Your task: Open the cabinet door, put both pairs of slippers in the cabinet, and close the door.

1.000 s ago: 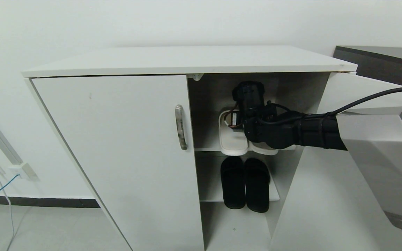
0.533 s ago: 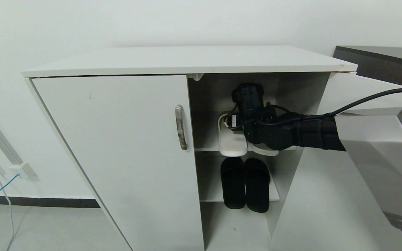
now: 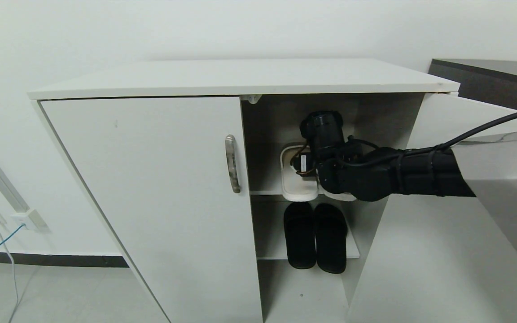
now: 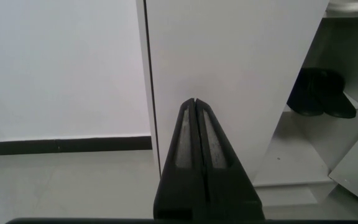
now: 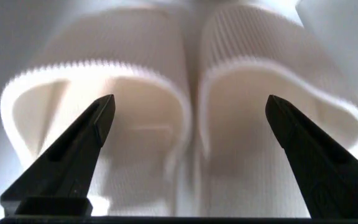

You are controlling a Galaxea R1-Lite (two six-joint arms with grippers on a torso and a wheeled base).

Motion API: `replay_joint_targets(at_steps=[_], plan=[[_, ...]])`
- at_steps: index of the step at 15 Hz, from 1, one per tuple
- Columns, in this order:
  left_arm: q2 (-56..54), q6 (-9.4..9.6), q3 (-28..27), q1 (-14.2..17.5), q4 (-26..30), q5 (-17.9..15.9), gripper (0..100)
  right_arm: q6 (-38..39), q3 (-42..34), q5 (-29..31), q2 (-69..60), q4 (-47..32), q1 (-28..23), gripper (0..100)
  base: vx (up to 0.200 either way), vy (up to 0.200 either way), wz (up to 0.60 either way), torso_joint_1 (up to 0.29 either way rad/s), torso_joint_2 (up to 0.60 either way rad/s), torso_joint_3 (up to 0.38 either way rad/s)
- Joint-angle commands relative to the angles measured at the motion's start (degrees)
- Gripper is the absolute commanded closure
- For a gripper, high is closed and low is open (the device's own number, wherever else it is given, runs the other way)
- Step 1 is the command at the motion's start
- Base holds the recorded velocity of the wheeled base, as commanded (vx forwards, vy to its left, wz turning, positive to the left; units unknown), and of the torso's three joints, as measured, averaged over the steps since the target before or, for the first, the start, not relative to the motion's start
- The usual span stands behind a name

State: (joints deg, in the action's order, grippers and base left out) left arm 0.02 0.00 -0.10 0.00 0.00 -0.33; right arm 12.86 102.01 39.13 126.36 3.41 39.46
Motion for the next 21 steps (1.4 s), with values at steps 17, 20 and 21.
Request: replay_joint_targets(at_steps=[17,20,21], plan=[[0.06,0.09,0.01,0.00,0.00,-0.02,100,-0.91,-48.40,-1.16,-25.63,30.60,15.47,0,0.000,0.000,0.00,0.000,0.00,0.000],[0.06,-0.09,0.01,0.00,0.00,-0.02,100,-1.26,-49.28,-1.16,-25.72,30.78,16.44,100,0.000,0.000,0.00,0.000,0.00,0.000],[0.06,0.00,0.01,0.00,0.00,-0.02,100,-1.17,-49.28,-1.16,-25.72,30.78,16.70,100,0.000,0.000,0.00,0.000,0.00,0.000]])
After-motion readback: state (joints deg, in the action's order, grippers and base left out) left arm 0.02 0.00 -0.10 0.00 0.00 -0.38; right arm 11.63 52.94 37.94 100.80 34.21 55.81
